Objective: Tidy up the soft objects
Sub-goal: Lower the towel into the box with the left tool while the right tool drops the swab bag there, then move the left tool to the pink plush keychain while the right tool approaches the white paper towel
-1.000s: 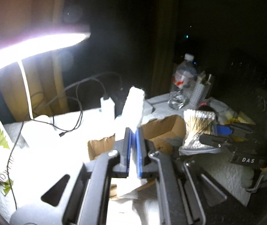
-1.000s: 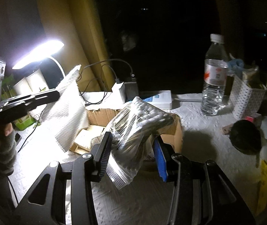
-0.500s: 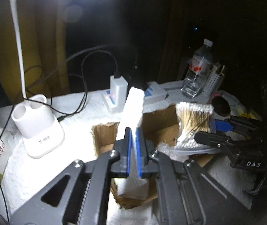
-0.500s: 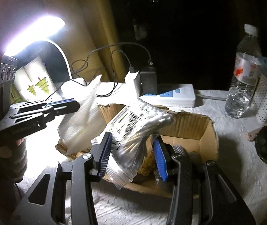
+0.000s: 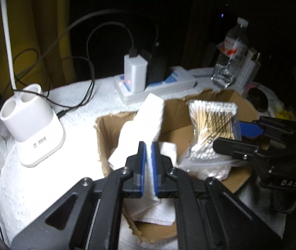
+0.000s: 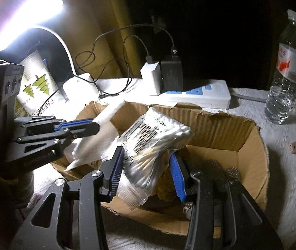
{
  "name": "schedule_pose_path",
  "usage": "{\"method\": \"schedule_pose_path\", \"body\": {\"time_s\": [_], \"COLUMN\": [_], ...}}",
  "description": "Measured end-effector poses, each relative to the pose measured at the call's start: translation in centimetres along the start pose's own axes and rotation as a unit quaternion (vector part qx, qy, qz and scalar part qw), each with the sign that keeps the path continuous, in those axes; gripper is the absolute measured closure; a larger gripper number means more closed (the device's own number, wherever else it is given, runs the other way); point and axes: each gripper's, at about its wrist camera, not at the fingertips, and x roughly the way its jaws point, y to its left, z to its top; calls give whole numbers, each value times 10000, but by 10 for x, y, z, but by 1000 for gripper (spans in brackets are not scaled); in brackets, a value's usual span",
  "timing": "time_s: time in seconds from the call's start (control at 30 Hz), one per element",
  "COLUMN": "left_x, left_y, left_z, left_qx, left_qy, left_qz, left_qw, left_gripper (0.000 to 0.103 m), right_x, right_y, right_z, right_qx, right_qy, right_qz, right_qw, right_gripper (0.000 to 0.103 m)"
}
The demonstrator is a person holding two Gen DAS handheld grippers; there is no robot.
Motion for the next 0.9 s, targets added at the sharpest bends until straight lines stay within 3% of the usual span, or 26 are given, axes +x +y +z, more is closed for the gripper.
{"method": "schedule_pose_path", "body": {"time_s": [0.17, 0.33, 0.47, 0.57, 0.63, 0.9], "left_x": [9, 8, 2, -11, -21, -66], "left_y": [-3, -8, -10, -9, -6, -1], "left_z": [-1, 0, 1, 0, 0, -10], "left_qx": [57, 118, 133, 81, 25, -70], "left_qy": [79, 129, 109, 17, -81, -353], "left_qz": [160, 217, 270, 295, 291, 231], "left_qw": [9998, 9996, 9995, 9995, 9995, 9991], "left_gripper": [96, 87, 79, 65, 47, 45], "right_x": [9, 10, 6, -4, -11, -45], "right_y": [-1, -2, 1, 5, 7, 26], "right_z": [-2, -3, -2, -2, -3, -12], "right_qx": [7, 74, 55, 38, 33, 23], "right_qy": [38, 60, 49, -58, -114, -334], "right_qz": [-40, -59, -178, -233, -280, -380], "right_qw": [10000, 9999, 9998, 9997, 9995, 9987], "right_gripper": [57, 57, 45, 40, 38, 38]}}
